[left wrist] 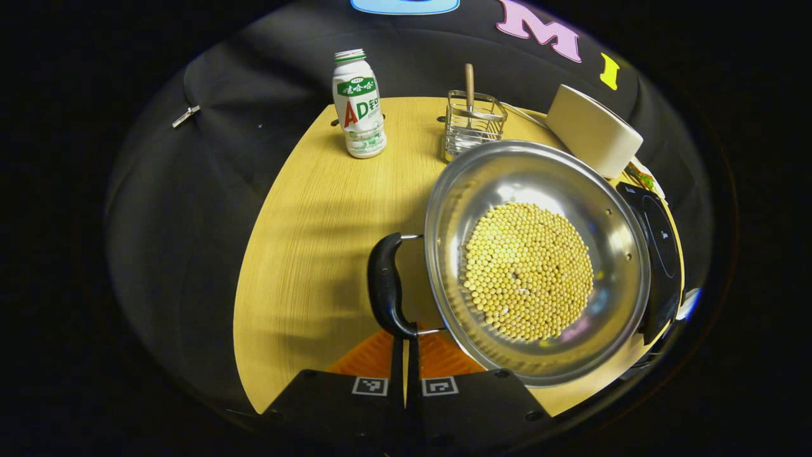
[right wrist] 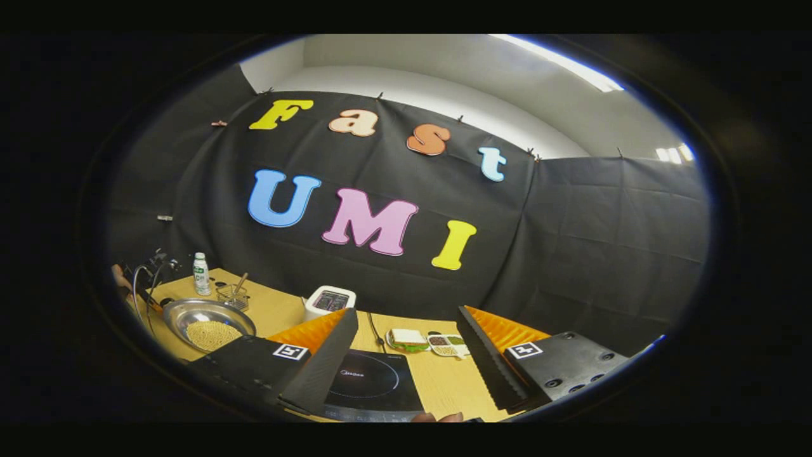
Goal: First push the handle of the pot to place it horizontally, then grasp the pot with both hands and set it on the induction cooktop.
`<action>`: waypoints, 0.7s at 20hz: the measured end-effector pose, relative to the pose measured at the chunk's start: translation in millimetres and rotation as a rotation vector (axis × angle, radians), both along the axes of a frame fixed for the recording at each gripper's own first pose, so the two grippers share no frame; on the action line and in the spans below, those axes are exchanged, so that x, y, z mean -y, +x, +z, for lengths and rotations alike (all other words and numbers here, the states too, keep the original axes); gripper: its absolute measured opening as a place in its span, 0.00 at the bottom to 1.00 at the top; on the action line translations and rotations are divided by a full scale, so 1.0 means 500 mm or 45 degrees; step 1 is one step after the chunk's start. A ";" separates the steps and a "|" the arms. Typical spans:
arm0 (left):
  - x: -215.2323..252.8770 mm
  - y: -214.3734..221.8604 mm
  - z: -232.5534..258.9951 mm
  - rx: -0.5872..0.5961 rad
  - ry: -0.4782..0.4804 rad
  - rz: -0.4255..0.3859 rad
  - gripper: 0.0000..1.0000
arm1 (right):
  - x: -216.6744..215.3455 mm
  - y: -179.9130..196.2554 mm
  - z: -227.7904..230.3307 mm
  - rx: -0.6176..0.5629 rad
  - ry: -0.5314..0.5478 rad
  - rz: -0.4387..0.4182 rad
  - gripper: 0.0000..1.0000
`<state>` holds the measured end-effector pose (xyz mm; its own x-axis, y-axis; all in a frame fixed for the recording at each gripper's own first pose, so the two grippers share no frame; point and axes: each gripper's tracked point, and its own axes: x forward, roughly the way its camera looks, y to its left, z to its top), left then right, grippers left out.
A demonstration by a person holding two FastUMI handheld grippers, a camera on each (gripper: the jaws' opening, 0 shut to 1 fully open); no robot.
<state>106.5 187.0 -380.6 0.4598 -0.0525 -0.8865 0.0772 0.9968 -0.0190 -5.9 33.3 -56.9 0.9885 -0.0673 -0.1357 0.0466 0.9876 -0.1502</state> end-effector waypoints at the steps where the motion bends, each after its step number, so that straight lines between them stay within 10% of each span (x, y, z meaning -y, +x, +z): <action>1: -0.002 0.009 0.000 0.006 0.004 0.002 0.05 | -0.002 0.001 -0.003 -0.005 -0.006 -0.001 0.98; 14: -0.023 -0.013 0.082 0.248 -0.014 0.051 0.06 | -0.054 -0.010 -0.036 -0.069 0.043 0.085 0.98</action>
